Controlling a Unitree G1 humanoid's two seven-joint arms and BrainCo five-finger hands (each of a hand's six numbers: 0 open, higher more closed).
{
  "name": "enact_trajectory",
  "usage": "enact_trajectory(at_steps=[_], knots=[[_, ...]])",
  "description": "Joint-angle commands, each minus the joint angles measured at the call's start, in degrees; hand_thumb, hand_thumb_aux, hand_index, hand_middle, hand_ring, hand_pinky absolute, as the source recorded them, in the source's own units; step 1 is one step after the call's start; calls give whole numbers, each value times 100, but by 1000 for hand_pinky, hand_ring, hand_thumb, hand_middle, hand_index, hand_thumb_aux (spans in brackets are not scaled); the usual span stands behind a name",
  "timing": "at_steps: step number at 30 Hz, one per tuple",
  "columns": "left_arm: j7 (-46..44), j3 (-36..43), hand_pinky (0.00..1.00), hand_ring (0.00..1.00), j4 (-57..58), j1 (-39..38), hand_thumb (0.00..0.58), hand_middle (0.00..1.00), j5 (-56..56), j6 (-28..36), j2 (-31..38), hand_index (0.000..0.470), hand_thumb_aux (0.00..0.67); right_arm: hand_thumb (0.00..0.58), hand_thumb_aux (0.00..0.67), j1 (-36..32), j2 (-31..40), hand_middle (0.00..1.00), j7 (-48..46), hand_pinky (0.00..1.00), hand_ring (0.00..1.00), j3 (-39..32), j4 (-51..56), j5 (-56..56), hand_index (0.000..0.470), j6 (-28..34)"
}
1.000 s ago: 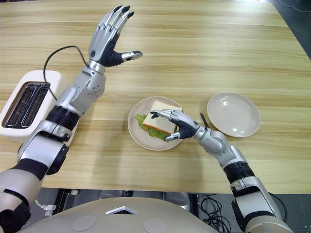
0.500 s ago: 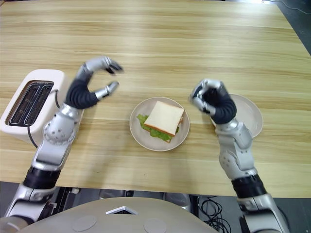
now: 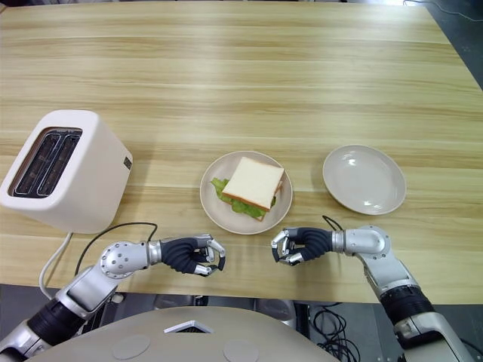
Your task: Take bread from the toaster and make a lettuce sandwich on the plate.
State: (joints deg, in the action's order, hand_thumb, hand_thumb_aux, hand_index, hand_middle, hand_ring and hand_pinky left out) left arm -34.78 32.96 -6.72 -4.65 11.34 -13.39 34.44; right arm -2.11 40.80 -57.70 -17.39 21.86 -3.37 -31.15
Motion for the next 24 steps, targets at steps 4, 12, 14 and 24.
enact_trajectory(at_steps=[4, 12, 14, 24], knots=[[1289, 495, 1000, 1000, 1384, 806, 580, 1000, 2376, -295, -434, 460, 670, 580, 670, -1019, -242, 1000, 2569, 1000, 1000, -408, 1185, 2890, 460, -706], [2910, 505, 1000, 1000, 3420, 2190, 580, 1000, 3379, -273, -1182, 460, 670, 580, 670, -2525, -1026, 1000, 4976, 1000, 1000, -1122, 2884, 4539, 460, -1058], [3396, 446, 1000, 1000, 4428, 2776, 580, 1000, 3415, -238, -1404, 460, 670, 580, 670, -2990, -1354, 1000, 5371, 1000, 1000, -1291, 3525, 4700, 460, -1048], [4988, 645, 1000, 1000, 7939, 4783, 580, 1000, 3680, -116, -2021, 460, 670, 580, 670, -4530, -2434, 1000, 6956, 1000, 1000, -2032, 5511, 5435, 460, 230]])
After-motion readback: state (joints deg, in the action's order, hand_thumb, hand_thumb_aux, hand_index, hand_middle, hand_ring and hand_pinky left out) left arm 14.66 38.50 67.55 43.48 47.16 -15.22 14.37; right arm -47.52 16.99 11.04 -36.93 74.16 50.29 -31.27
